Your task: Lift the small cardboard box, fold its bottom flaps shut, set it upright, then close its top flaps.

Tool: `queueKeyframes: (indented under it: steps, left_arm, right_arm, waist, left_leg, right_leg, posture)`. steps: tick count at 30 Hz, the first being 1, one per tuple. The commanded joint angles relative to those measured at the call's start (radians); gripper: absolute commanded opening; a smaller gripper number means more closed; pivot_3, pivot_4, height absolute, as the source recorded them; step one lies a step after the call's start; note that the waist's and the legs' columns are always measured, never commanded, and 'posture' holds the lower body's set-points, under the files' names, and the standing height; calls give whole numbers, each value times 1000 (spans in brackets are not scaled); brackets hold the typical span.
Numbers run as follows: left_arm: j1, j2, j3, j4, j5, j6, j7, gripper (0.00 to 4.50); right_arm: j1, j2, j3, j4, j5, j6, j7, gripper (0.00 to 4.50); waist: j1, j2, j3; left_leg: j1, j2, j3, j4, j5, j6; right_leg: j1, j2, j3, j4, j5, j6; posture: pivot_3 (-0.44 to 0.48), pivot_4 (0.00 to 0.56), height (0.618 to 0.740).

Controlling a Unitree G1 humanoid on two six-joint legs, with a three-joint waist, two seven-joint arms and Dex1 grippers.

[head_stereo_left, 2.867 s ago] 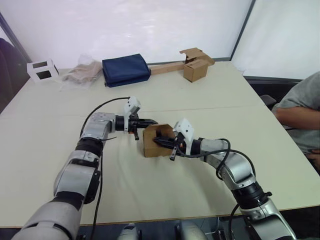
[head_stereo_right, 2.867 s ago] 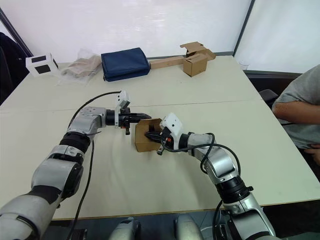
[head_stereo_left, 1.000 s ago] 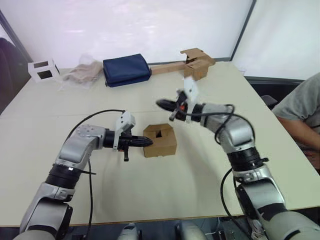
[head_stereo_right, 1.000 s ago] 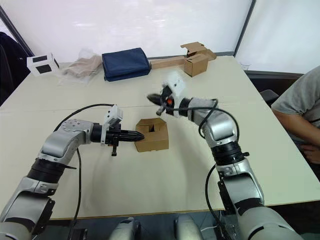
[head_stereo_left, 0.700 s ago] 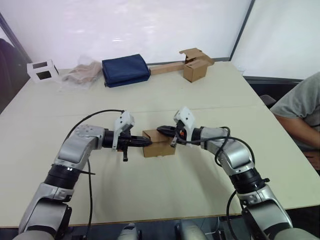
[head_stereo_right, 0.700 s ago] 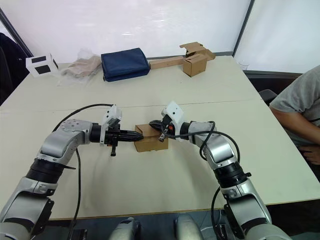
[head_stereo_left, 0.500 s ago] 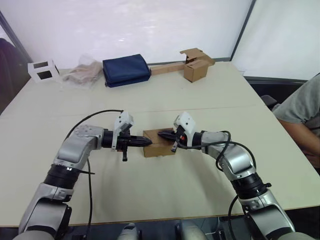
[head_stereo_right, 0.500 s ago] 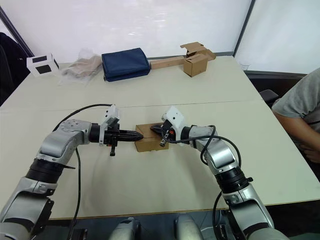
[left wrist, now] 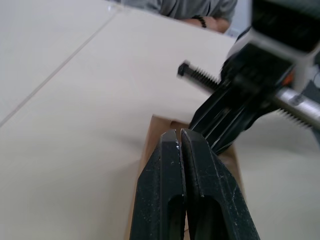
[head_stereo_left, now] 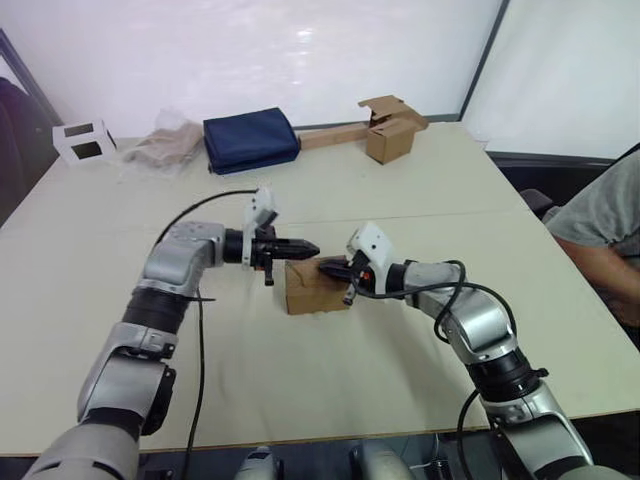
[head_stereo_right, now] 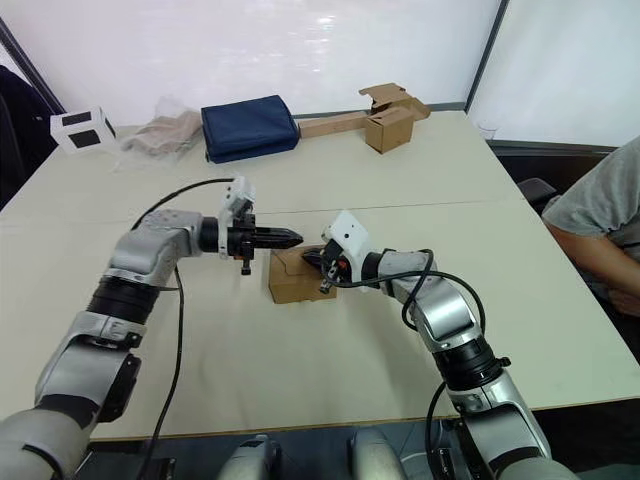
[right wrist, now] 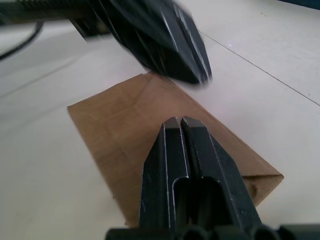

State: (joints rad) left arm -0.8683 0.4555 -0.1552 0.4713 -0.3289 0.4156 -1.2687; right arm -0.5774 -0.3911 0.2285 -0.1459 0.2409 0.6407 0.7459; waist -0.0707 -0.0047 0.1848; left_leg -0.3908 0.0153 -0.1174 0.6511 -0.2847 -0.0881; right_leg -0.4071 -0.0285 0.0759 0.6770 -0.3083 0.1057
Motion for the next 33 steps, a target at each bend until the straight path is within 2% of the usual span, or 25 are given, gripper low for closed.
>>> queueKeyframes:
  steps: [1, 8, 14, 24, 33]
  left_arm:
    - [-31, -10, -14, 63, 43, -73, -26, 83]
    - [-46, -29, -10, 118, 67, -123, -50, 83]
    - [-52, -35, -1, 129, 71, -133, -49, 83]
    - [-51, -38, 54, 80, 12, -52, -36, 83]
    - [-28, -33, 44, 47, 29, -46, -26, 83]
  right_arm:
    - [-3, -16, -23, -112, 29, 45, -5, 0]
    - [15, -43, -20, -234, 78, 190, -16, 0]
    - [21, -55, -7, -260, 98, 237, -20, 0]
    - [23, -43, 41, -170, 76, 207, -34, 0]
    - [-11, -21, 41, -91, 64, 175, -43, 0]
  waist:
    - [1, 0, 0]
    - [3, 0, 0]
    - [2, 0, 0]
    - [2, 0, 0]
    - [2, 0, 0]
  left_leg:
    - [0, 0, 0, 0, 0, 0]
    - [0, 0, 0, 1, 0, 0]
    - [0, 0, 0, 0, 0, 0]
    - [0, 0, 0, 0, 0, 0]
    - [0, 0, 0, 1, 0, 0]
  right_leg:
    - [0, 0, 0, 0, 0, 0]
    - [0, 0, 0, 0, 0, 0]
    - [0, 0, 0, 0, 0, 0]
    - [0, 0, 0, 0, 0, 0]
    - [0, 0, 0, 0, 0, 0]
  posture:
    - [0, 150, 740]
    - [0, 150, 740]
    - [0, 150, 740]
    - [0, 150, 740]
    - [0, 150, 740]
